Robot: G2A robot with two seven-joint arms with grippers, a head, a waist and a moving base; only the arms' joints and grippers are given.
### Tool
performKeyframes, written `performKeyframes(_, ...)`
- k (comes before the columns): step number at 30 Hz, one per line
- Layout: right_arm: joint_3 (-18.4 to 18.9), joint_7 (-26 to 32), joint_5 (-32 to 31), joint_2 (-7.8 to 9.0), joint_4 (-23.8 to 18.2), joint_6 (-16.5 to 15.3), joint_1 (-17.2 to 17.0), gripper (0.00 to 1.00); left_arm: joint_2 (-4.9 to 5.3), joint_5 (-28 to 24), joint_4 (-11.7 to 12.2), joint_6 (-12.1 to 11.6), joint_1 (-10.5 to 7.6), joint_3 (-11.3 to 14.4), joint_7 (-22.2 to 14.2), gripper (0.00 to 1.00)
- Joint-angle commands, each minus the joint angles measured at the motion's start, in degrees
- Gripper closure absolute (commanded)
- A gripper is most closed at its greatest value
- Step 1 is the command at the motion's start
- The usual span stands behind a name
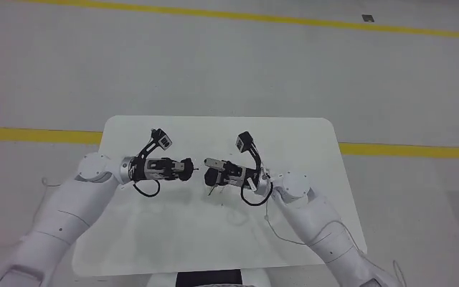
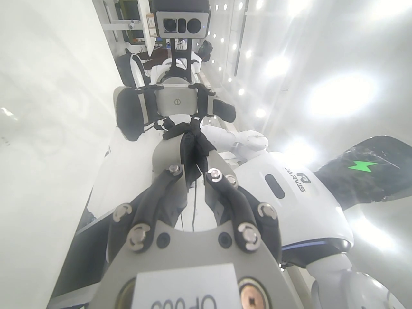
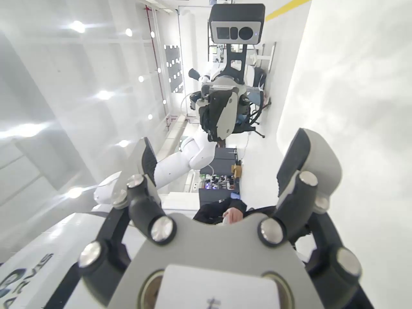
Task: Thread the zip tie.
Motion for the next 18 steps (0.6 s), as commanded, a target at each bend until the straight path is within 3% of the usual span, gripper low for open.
performKeyframes(1,-0.1,2.0,3.2,-0.22,1.3,-0.3,0.7,0.00,0.44,0.4,-0.4,0.0,0.09,0.2,0.0,1.00)
performKeyframes(4,-0.1,4.8,6.4,-0.50,2.5,-1.4,1.4,0.00,1.09,1.0,-0.9,0.0,0.08,0.7,0.0,1.00)
performKeyframes(9,-0.1,4.8,6.4,-0.50,2.5,-1.4,1.4,0.00,1.09,1.0,-0.9,0.0,0.08,0.7,0.0,1.00)
performKeyframes(12,-0.3,4.2,7.1,-0.60,2.1,-0.6,0.8,0.00,1.09,1.0,-0.9,0.0,0.08,0.7,0.0,1.00)
performKeyframes(14,-0.3,3.7,7.4,-0.67,3.1,0.3,0.9,0.00,1.09,1.1,-0.9,0.7,0.45,0.8,2.0,1.00)
performKeyframes(17,-0.3,4.1,8.6,-0.84,4.2,1.1,1.0,0.00,1.22,0.1,-0.8,0.5,0.85,0.6,0.7,1.00)
performKeyframes(18,-0.4,4.3,9.0,-0.89,4.5,1.1,1.1,0.17,1.27,-0.3,-0.7,0.4,0.90,0.4,0.2,1.00)
